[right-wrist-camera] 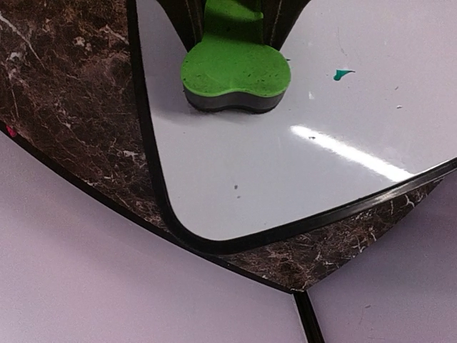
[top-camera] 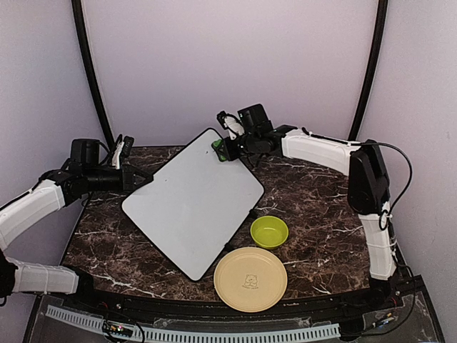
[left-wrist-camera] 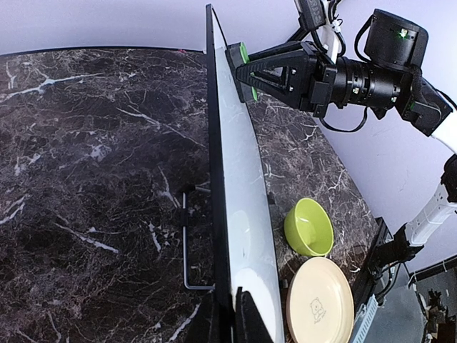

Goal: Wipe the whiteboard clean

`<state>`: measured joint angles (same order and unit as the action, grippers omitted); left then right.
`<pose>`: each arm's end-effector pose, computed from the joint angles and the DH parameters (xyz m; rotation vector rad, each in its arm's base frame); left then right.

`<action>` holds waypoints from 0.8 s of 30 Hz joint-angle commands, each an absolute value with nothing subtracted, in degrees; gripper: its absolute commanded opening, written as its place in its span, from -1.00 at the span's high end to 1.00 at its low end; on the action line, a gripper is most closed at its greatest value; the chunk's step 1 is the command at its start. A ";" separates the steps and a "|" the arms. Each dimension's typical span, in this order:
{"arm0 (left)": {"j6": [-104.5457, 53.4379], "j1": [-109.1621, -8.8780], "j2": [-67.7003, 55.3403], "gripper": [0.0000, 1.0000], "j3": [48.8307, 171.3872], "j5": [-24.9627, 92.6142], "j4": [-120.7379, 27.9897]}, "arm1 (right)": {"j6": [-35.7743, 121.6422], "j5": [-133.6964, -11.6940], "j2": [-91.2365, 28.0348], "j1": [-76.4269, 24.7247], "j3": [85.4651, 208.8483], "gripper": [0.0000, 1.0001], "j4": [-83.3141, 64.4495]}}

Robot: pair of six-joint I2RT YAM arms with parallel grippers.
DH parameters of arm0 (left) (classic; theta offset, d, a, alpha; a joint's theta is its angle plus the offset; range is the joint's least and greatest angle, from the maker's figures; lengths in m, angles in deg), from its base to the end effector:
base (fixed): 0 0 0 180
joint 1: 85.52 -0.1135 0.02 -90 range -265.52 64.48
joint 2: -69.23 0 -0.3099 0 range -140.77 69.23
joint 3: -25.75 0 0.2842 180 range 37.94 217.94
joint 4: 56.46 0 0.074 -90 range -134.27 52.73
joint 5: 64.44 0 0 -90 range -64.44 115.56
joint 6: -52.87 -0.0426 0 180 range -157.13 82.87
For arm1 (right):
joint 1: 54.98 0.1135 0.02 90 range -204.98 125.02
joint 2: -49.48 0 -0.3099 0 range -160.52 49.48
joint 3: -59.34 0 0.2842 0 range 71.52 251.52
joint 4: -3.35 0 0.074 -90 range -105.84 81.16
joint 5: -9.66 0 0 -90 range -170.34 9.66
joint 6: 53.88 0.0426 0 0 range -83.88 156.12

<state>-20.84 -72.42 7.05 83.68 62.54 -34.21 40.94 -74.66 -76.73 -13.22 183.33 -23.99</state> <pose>0.2430 -0.0829 0.3183 0.3628 2.0376 -0.9737 0.4360 0.3950 0.2951 -0.7362 2.0091 0.5901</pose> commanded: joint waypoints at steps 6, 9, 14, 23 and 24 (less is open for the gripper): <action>-28.45 -69.61 8.11 1.00 84.18 71.29 -34.45 | 40.36 -71.51 -81.16 -13.18 189.00 1.00 -28.00; -28.92 -69.61 8.35 1.00 84.45 71.16 -34.01 | 39.46 -73.83 -80.94 -14.08 188.26 1.00 -28.56; -29.53 -69.61 8.45 1.00 84.69 70.47 -33.72 | 39.42 -73.74 -79.02 -16.29 184.43 1.00 -27.38; -30.24 -69.61 8.31 1.00 85.39 70.32 -33.22 | 39.98 -71.47 -76.60 -16.66 180.75 1.00 -25.48; -30.33 -69.61 8.32 1.00 85.40 70.31 -33.16 | 40.34 -70.10 -76.56 -16.61 180.67 1.00 -25.29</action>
